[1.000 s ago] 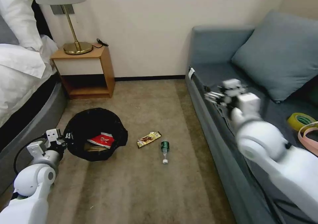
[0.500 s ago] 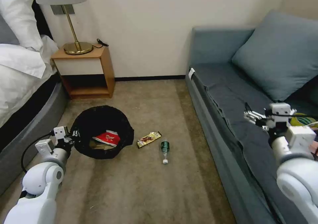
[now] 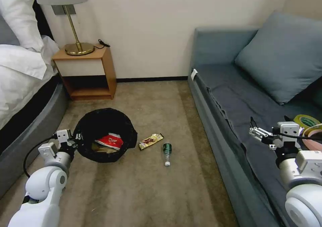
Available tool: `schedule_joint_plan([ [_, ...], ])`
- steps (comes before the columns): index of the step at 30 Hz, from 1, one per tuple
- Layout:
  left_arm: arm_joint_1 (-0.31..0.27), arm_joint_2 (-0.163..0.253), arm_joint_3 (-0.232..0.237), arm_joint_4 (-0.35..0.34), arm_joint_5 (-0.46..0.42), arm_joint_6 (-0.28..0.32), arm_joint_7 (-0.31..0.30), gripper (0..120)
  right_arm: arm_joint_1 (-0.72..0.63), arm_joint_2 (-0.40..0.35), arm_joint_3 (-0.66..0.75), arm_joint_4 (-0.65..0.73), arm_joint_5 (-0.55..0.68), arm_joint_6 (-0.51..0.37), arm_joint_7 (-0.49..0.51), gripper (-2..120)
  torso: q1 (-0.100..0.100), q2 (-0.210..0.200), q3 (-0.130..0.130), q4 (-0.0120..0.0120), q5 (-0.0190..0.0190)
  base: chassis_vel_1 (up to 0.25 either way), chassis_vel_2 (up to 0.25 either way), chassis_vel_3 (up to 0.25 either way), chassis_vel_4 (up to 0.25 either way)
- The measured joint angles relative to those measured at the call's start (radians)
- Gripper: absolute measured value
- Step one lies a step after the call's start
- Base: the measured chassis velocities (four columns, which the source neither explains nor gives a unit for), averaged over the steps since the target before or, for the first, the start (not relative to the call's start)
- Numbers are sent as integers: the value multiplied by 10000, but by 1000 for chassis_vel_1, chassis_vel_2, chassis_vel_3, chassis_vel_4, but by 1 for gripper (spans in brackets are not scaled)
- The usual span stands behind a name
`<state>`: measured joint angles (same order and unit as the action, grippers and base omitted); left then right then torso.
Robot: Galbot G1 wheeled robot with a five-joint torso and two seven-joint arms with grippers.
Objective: Pick up the trash bin, then pick up the garbage on the floor and place it into the trash bin.
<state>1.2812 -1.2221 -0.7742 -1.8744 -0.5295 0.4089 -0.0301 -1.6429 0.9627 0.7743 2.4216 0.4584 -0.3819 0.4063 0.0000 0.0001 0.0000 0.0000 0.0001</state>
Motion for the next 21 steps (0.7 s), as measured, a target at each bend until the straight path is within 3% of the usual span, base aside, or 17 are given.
schedule_joint_plan([
  [21,-1,-4,-102,233,-83,-42,33,4,-73,9,-25,18,-63,93,-216,100,0,0,0,-1,1,0,0,0,0],
])
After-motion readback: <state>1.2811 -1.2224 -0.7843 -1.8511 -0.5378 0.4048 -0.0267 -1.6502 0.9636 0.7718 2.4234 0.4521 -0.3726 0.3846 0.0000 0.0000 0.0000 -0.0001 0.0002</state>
